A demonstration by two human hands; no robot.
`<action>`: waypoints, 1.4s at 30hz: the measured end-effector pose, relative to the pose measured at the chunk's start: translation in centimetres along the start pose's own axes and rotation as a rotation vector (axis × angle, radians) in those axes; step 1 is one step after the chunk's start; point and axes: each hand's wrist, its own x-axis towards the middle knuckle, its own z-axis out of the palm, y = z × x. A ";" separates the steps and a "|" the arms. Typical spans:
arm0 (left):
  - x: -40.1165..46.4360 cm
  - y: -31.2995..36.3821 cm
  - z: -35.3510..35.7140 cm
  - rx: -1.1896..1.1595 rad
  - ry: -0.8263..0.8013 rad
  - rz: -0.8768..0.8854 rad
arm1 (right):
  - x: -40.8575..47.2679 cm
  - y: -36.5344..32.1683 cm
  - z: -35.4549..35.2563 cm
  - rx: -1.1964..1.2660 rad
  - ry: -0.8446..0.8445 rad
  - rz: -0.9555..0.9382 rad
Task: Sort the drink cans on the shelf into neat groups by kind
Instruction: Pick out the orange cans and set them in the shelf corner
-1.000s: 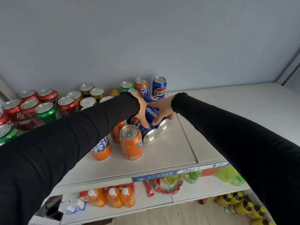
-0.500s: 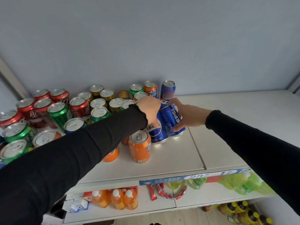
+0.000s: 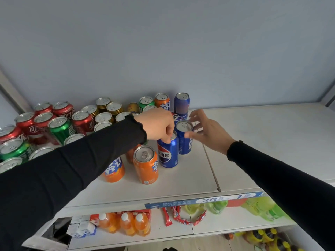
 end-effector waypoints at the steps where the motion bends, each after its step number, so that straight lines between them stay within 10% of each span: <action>1: 0.1 0.0 -0.4 -0.026 -0.029 -0.010 | 0.6 -0.1 -0.5 0.028 0.056 -0.017; 5: 0.9 -2.0 -2.1 -0.118 -0.022 -0.100 | 5.1 0.5 -1.7 -0.045 0.140 0.045; 11: 3.1 -9.4 -4.6 -0.065 0.142 -0.300 | 12.1 -0.3 -0.8 -0.409 -0.296 0.268; 18: 6.0 -17.2 -4.0 0.050 -0.029 -0.364 | 16.1 0.3 1.5 -0.372 -0.519 0.475; 34: 9.9 -21.9 -0.1 0.121 -0.201 -0.230 | 16.5 0.2 2.7 -0.328 -0.601 0.787; 42: 9.8 -22.3 -0.1 -0.012 -0.079 -0.181 | 16.2 -1.8 3.7 -0.358 -0.538 0.644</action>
